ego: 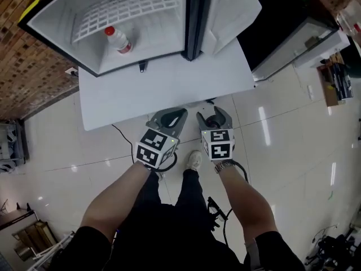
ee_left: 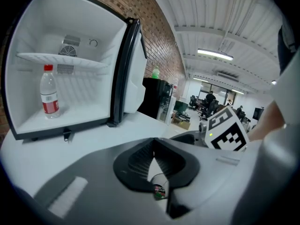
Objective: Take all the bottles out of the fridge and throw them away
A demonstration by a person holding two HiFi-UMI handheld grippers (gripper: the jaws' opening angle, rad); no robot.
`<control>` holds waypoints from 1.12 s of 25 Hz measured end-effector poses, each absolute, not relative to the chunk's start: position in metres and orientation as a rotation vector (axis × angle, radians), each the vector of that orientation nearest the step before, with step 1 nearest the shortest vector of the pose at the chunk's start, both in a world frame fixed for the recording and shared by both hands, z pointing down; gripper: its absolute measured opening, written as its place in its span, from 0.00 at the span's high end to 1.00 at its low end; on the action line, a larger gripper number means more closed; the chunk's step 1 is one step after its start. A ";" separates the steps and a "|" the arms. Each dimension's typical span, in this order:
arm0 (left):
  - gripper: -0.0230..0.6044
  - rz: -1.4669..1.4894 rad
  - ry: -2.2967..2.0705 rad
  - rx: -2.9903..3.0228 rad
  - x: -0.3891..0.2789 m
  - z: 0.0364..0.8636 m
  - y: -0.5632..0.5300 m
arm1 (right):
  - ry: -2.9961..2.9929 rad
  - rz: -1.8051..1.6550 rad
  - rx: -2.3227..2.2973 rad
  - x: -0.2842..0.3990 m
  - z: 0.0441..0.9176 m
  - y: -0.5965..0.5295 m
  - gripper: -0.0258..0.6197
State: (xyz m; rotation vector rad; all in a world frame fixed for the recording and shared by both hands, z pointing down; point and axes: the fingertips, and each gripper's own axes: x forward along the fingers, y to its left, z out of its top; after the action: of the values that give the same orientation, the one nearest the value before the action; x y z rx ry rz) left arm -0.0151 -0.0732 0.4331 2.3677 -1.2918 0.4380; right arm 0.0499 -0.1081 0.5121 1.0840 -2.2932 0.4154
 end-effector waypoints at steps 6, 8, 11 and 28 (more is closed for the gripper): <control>0.96 0.385 -1.444 2.311 -0.072 0.410 -0.069 | -2.396 0.309 0.993 -0.012 0.470 -0.119 0.55; 0.96 0.365 -1.485 2.284 -0.092 0.404 -0.065 | -2.422 0.280 0.961 -0.035 0.459 -0.119 0.55; 0.96 0.337 -1.543 2.247 -0.121 0.396 -0.060 | -2.460 0.230 0.910 -0.070 0.445 -0.122 0.55; 0.96 0.278 -1.780 2.116 -0.251 0.364 -0.040 | -2.550 0.065 0.768 -0.231 0.398 -0.160 0.55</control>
State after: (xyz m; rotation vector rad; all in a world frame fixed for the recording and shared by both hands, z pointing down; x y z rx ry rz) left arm -0.2506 -0.0396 0.3643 2.1163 -1.7804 0.2782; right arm -0.2314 -0.1598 0.3978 0.7683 -2.5502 0.0652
